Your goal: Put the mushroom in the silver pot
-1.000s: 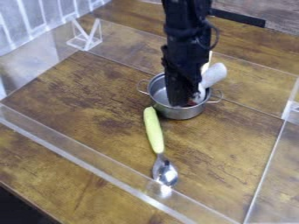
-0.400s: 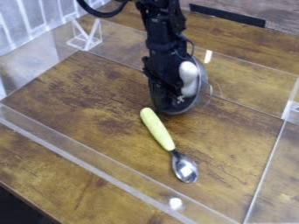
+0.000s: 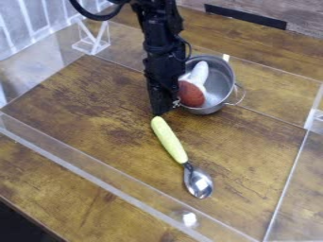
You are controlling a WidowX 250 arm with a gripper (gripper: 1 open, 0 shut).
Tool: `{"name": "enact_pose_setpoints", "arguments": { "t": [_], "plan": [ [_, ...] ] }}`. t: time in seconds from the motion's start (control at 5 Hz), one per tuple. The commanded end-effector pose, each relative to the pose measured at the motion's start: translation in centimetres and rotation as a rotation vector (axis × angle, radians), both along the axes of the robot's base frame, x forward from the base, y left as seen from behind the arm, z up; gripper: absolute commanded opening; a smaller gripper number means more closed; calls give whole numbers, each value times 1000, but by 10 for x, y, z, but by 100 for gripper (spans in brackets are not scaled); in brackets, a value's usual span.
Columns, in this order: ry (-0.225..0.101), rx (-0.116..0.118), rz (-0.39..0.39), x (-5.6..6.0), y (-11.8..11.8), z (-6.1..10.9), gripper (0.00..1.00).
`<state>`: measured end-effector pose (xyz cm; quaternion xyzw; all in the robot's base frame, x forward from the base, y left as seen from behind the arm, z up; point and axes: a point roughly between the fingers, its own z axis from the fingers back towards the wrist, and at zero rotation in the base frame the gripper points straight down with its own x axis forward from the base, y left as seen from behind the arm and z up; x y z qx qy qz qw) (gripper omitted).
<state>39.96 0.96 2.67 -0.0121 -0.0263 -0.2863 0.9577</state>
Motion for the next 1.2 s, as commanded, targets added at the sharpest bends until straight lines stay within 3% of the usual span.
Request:
{"name": "enact_pose_setpoints", "arguments": {
  "t": [0.0,0.4,0.6,0.8,1.0],
  "plan": [
    [-49,8,-37,1,-23,30,0],
    [-46,20,-19,5,-13,55,0],
    [-39,26,30,0,-6,54,100],
    [-32,32,78,-5,1,54,100],
    [-40,54,36,1,6,66,100]
  ]
}}
